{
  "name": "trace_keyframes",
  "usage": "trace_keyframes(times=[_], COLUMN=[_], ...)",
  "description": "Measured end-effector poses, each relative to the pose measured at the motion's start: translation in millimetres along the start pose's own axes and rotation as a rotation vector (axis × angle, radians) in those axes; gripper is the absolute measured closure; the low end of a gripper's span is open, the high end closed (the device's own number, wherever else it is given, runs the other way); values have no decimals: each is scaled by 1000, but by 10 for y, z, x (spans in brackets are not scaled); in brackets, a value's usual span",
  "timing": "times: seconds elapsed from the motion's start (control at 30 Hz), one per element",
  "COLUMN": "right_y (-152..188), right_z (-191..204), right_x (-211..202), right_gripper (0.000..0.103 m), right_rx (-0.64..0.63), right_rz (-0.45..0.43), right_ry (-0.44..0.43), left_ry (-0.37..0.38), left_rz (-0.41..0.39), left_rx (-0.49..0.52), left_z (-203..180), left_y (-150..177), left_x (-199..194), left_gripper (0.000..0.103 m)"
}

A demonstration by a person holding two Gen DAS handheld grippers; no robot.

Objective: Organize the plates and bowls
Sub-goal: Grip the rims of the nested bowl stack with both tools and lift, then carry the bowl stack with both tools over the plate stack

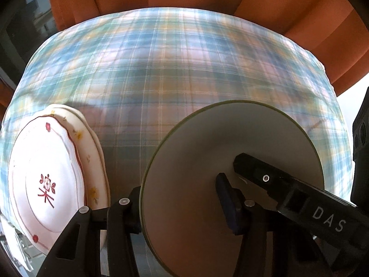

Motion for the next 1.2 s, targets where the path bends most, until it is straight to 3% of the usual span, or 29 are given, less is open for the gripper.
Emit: trace_keyframes(times=[0.3, 0.53, 0.83, 1.2], right_y=[27, 89, 167, 347], right_z=[46, 41, 160, 670], right_x=[-82, -169, -362, -468], right_gripper=[59, 59, 59, 59], right_rx=[-86, -112, -111, -92], right_rz=[-8, 2, -40, -135], right_ry=[52, 59, 45, 46], left_ry=[-20, 12, 14, 57], left_rz=[-13, -6, -49, -102], left_rx=[-63, -135, -112, -54], left_z=[-53, -77, -34, 452], left_y=[95, 193, 185, 187], left_x=[-97, -185, -434, -762], left_gripper=[56, 56, 56, 56])
Point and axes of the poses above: each gripper's, at about its wrist camera, not at the fingertips, and x roughly the way its jaws point, z to its left, y to its underside, the point moved 8 cm from there along x, roughly the way its jaws point, and after that the axes turned 10 degrees about x, right-handed, at the moved point
